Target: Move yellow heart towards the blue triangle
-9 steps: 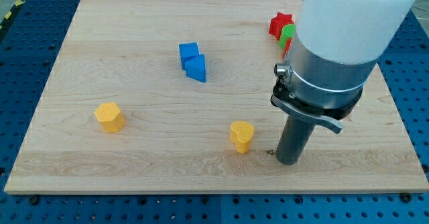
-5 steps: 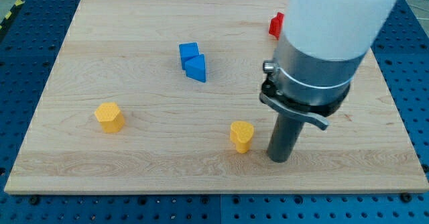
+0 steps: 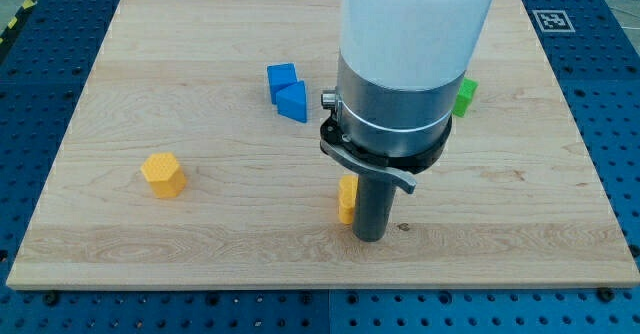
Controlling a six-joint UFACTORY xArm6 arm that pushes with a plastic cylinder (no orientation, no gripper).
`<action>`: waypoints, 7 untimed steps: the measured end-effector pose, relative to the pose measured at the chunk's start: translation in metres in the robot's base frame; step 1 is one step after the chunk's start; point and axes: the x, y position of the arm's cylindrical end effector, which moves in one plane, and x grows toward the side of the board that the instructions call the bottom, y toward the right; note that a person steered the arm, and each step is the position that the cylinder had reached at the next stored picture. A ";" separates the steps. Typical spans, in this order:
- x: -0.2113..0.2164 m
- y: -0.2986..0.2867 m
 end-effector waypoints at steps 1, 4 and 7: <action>0.000 0.000; -0.007 0.000; -0.015 0.000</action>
